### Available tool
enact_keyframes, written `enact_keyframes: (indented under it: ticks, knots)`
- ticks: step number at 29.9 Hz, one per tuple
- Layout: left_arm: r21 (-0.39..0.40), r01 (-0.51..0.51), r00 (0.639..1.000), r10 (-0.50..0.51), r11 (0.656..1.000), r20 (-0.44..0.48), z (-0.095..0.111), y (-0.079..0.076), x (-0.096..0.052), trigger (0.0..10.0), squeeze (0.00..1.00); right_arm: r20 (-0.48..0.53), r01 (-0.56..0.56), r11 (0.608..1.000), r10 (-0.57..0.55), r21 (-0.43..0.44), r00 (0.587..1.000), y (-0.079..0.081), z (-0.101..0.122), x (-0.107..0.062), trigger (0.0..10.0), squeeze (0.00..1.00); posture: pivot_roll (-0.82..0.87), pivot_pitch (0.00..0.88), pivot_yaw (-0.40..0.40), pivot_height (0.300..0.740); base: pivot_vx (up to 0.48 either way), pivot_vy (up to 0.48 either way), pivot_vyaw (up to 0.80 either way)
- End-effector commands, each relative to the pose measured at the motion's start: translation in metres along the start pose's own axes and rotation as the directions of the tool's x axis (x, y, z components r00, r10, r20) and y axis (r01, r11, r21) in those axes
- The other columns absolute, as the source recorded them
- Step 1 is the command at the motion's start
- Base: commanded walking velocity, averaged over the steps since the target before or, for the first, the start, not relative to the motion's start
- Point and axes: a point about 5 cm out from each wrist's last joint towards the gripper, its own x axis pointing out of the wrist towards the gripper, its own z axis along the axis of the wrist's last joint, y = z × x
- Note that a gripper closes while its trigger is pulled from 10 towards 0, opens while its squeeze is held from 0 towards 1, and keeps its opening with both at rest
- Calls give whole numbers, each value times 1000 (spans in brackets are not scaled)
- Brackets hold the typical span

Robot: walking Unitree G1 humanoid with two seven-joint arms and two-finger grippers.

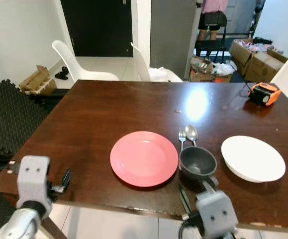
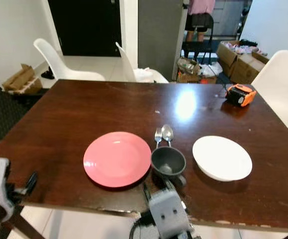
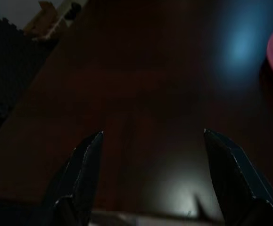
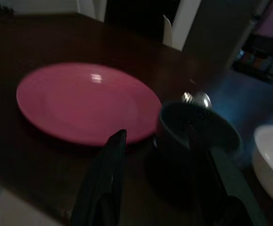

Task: Setting the table

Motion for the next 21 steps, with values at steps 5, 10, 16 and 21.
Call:
enact_keyframes:
  ticks: [5, 10, 16, 21]
  knots:
    - [-23, 77, 996, -78, 997, -32, -12, -27, 8, 10000, 0, 62, 109, 994, -109, 7, 992, -8, 8, 20, 10000, 0, -76, 149, 129, 740, 0, 0, 0]
    - [-146, 133, 991, -135, 980, -4, 1, -70, 21, 10000, 0, 113, 204, 973, -216, 112, 970, -25, 19, 57, 10000, 0, -78, 131, 115, 740, 0, 0, 0]
    - [-155, 153, 987, -158, 976, -18, 6, -78, 26, 10000, 0, 140, 200, 973, -216, 119, 966, -32, 23, 66, 10000, 0, -79, 134, 96, 740, 0, 0, 0]
    - [-136, 154, 988, -154, 979, 11, 8, -78, 27, 10000, 0, 141, 194, 974, -210, 120, 968, -32, 23, 68, 10000, 0, -86, 136, 87, 740, 0, 0, 0]
